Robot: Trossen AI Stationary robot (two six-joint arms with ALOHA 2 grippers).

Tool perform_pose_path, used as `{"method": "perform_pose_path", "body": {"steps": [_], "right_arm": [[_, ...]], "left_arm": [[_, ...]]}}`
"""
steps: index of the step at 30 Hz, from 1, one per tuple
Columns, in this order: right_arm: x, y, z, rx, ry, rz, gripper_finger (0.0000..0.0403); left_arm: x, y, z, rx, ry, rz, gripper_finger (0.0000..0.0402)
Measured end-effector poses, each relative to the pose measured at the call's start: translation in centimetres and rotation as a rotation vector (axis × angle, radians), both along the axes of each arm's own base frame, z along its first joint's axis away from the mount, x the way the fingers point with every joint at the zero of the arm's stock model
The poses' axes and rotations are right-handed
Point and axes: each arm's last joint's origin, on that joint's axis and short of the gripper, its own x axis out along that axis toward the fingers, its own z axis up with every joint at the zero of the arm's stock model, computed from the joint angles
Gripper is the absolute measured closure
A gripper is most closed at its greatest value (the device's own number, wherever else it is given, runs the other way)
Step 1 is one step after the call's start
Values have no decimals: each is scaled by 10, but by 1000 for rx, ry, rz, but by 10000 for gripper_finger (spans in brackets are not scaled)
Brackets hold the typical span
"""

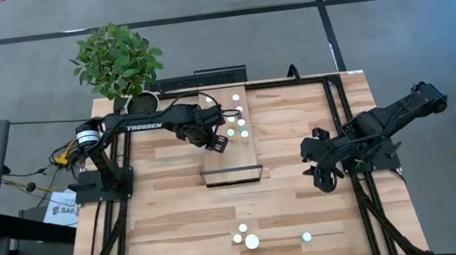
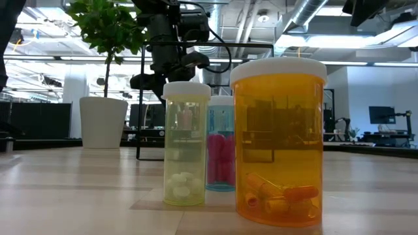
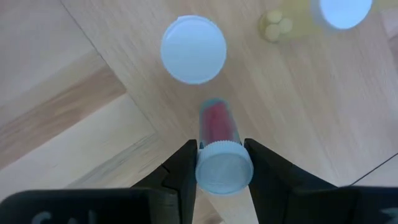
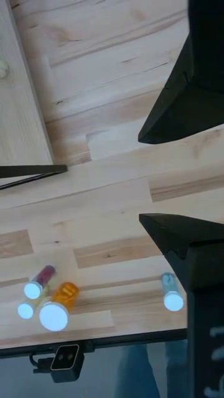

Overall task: Pick and place medicine bottles onto shelf by color
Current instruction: Put the left blue pill bottle on the shelf

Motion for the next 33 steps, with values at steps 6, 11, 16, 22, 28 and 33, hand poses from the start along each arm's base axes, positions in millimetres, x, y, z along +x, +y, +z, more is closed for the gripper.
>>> {"method": "perform_pose_path", "body": {"steps": [6, 11, 16, 22, 28, 33], "right_arm": [[0, 0, 0, 0, 0, 0, 186], [0, 0, 0, 3, -5, -1, 186], [0, 0, 0, 4, -6, -2, 186], [1, 1, 1, 9, -18, -2, 186], [2, 1, 1, 10, -21, -1, 186], [2, 1, 1, 9, -21, -1, 186]], "left_arm": [[-1, 0, 0, -4, 15, 1, 300], [-2, -1, 0, -13, 18, 3, 300], [-5, -1, -1, -21, 51, 3, 300], [-5, -1, -1, -18, 52, -6, 300], [-5, -1, -1, -10, 54, -14, 300], [-5, -1, -1, 6, 56, -21, 275]]}}
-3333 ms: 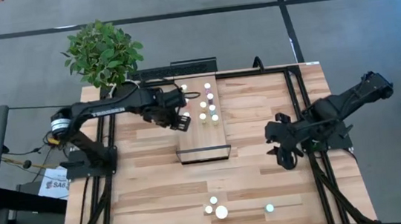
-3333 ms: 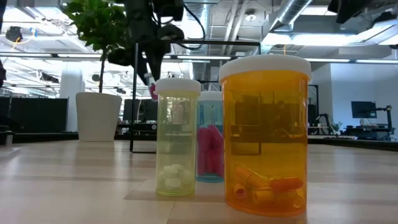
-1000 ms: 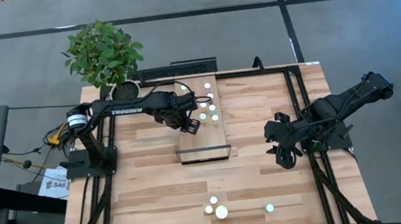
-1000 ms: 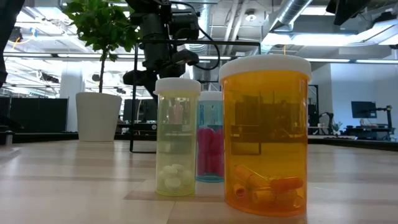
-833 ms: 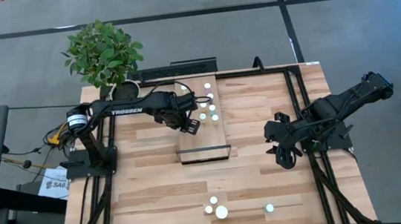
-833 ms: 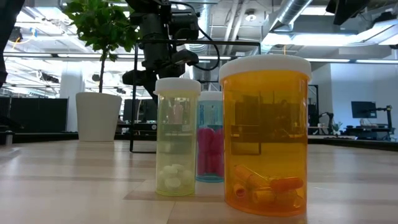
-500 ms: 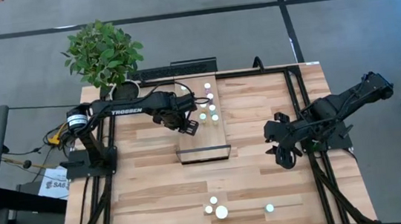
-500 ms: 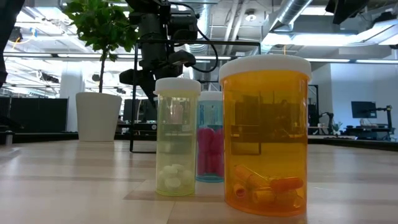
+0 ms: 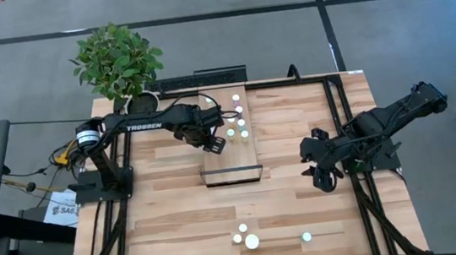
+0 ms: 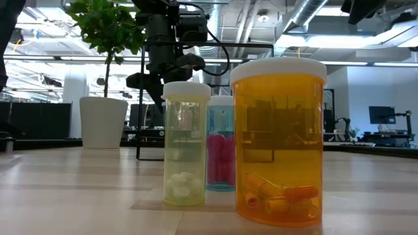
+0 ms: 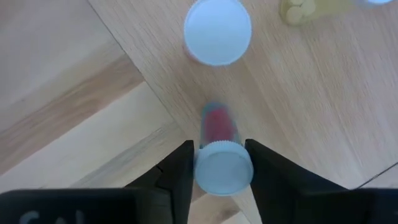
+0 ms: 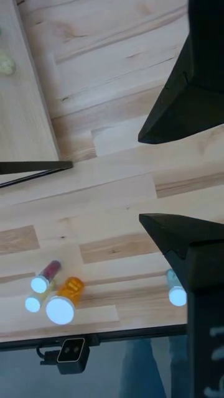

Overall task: Pick and place medicine bottles onto shelf by color
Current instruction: Put the left blue pill bottle on the shelf

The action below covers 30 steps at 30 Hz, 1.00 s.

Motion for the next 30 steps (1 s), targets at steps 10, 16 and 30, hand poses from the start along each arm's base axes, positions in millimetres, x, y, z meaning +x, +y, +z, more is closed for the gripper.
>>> {"method": "perform_pose_path", "body": {"steps": [10, 16, 30], "right_arm": [[0, 0, 0, 1, -3, 1, 186], [0, 0, 0, 1, -3, 0, 186], [0, 0, 0, 1, -2, 0, 186]], "left_arm": [[5, 1, 1, 18, -49, 0, 245], [7, 2, 2, 25, -77, -8, 244], [5, 1, 1, 22, -47, -5, 244]]}}
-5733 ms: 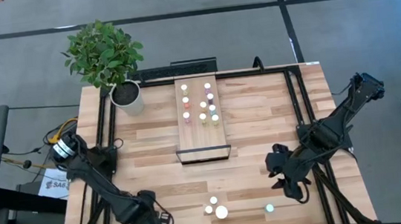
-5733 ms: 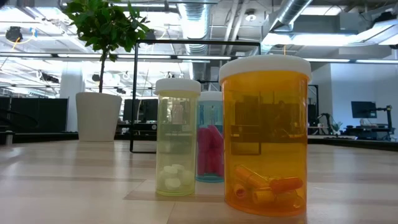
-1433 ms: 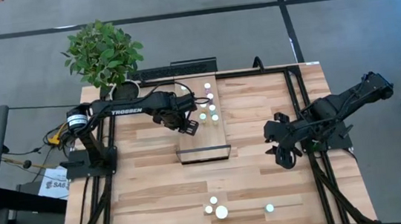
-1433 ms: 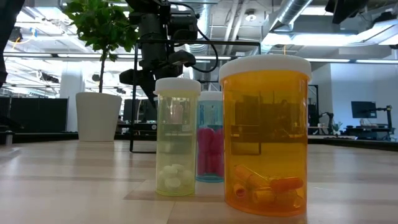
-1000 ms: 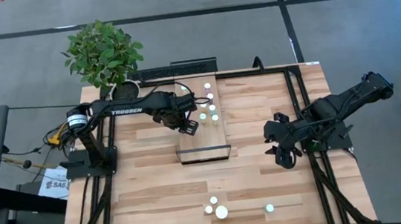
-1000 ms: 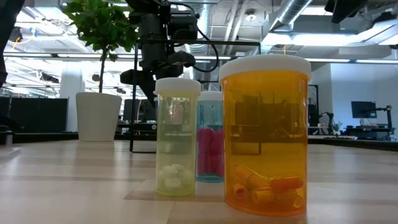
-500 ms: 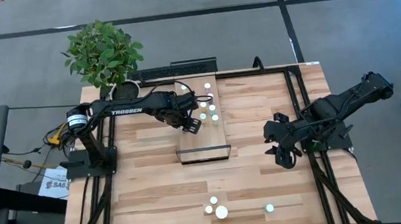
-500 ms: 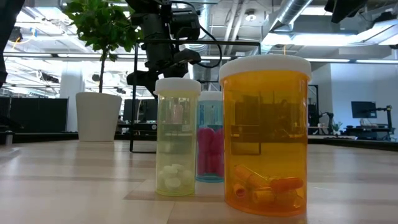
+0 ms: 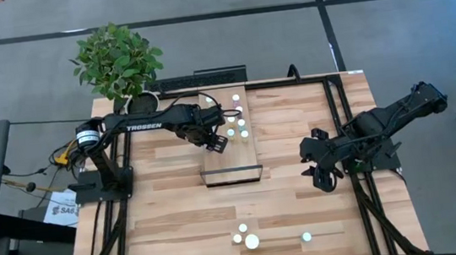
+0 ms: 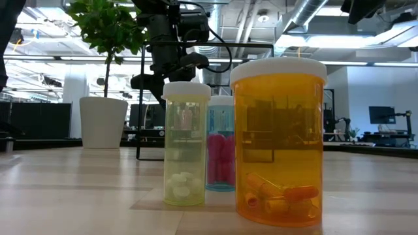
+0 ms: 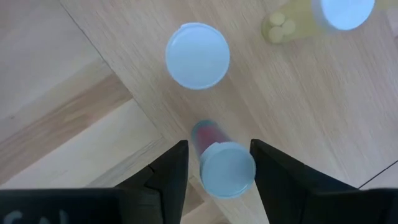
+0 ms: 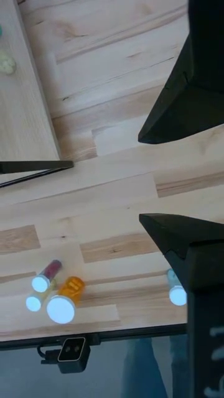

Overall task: Pick and place medicine bottles onto shelf by color
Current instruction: Put the left blue pill bottle on the shelf

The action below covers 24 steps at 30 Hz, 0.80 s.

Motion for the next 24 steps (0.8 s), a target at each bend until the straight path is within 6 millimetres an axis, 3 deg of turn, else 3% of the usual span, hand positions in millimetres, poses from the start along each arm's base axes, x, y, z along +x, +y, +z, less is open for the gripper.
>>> {"method": "perform_pose_path", "body": {"steps": [24], "right_arm": [[0, 0, 0, 2, 0, -2, 186]], "left_arm": [[4, 1, 1, -21, -48, 22, 244]]}}
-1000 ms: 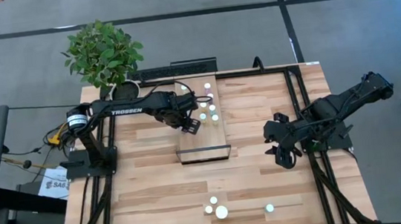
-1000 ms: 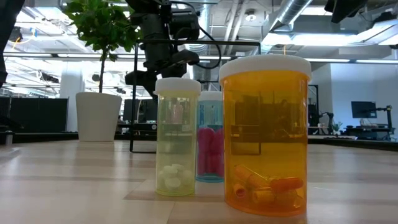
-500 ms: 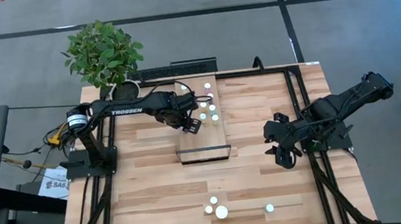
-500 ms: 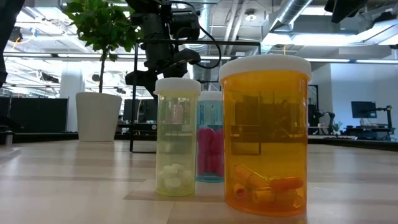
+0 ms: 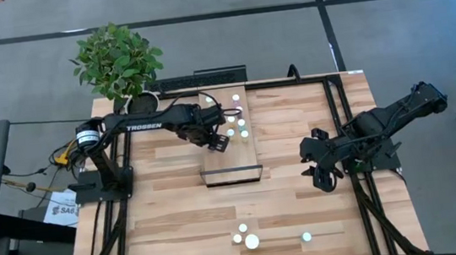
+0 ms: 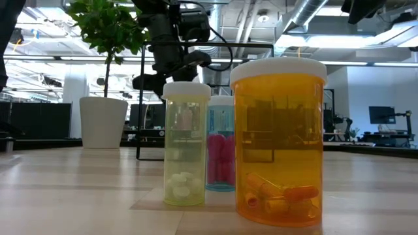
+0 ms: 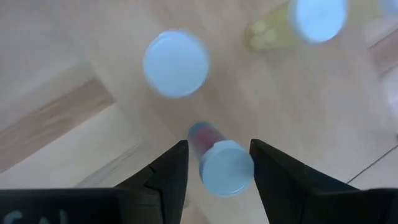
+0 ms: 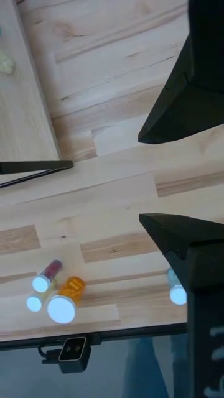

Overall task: Pick and place medicine bottles onto shelf by color
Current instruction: Put the left blue pill bottle on the shelf, then put the right blue pill bottle on the shelf

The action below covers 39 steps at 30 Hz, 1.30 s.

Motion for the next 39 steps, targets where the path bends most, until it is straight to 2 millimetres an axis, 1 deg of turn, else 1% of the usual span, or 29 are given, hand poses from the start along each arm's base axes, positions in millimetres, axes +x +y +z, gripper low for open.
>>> {"method": "perform_pose_path", "body": {"steps": [6, 13, 18, 22, 39], "right_arm": [[0, 0, 0, 8, 1, -11, 186], [0, 0, 0, 9, 0, -12, 186], [0, 0, 0, 9, -2, -12, 186], [0, 0, 0, 10, -3, -12, 186], [0, 1, 0, 16, -3, -18, 186]], "left_arm": [[-8, 2, -1, -14, 63, 0, 244], [-6, 3, 8, -2, -11, -9, 244], [-4, 1, 8, -37, -27, -19, 244], [1, 0, 10, -27, -78, -25, 244], [-2, 2, 9, 1, -48, -18, 244]]}}
